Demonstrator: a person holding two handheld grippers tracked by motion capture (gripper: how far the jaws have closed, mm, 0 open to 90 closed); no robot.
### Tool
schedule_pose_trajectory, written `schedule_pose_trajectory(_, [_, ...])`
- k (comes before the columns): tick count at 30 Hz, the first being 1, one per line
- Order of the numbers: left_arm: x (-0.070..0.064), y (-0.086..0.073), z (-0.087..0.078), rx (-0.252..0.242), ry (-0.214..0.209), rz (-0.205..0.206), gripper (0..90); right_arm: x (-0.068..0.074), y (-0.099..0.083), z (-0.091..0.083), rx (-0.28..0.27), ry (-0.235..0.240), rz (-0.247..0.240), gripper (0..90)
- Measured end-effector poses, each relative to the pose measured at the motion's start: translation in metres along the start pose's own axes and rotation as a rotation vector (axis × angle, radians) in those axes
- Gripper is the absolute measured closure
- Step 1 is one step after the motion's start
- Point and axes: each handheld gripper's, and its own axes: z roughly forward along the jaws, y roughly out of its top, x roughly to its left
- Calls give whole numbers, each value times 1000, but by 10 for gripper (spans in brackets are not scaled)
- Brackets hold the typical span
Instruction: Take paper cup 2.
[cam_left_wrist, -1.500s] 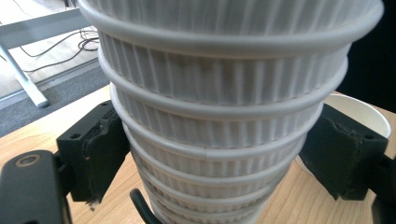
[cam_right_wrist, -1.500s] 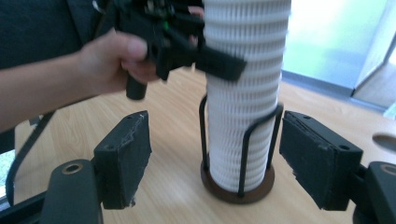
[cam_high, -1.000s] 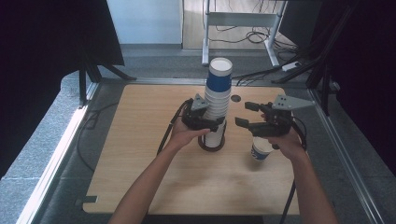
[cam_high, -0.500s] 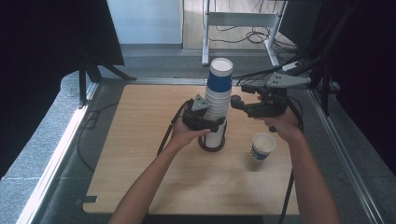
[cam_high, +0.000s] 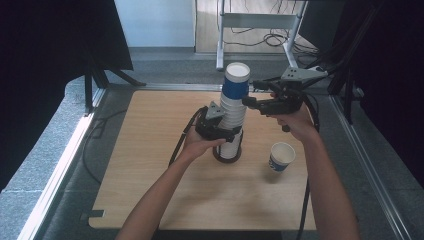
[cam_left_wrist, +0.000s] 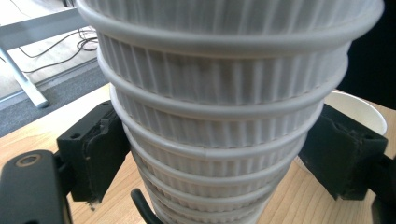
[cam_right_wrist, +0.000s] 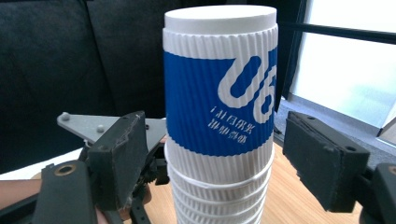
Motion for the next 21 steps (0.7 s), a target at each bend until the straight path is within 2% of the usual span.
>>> schedule_pose_trajectory(10, [-1, 0, 0, 5, -1, 5, 133, -5, 8, 9, -6, 13, -1, 184])
schedule_pose_trajectory(21, [-1, 1, 0, 7, -2, 7, 133, -9, 23, 27, -8, 25, 5, 159])
